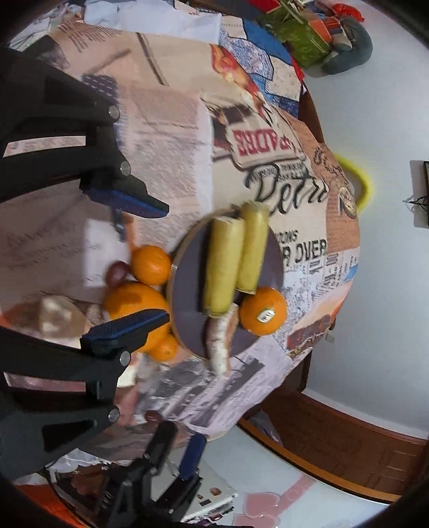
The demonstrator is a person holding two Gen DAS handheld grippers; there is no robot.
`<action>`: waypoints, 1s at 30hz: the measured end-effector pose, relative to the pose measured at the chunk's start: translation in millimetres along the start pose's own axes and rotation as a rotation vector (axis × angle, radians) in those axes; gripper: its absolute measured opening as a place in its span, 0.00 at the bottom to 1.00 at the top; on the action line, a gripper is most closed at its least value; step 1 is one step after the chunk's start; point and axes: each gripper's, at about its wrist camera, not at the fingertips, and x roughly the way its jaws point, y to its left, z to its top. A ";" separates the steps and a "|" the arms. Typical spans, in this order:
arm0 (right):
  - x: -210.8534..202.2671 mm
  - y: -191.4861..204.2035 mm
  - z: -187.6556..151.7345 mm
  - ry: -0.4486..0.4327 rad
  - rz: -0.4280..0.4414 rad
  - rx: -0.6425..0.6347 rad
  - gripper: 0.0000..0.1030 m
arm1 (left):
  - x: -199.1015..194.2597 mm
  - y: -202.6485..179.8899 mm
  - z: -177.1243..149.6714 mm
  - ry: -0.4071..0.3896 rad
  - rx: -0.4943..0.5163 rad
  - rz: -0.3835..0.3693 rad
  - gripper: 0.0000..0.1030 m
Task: Organize fruits
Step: 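Move the right gripper to the pomelo wedge with peel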
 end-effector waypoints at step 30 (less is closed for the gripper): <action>25.5 16.1 -55.4 0.131 -0.070 0.017 0.66 | 18.5 -34.0 -78.6 0.162 0.154 0.001 0.60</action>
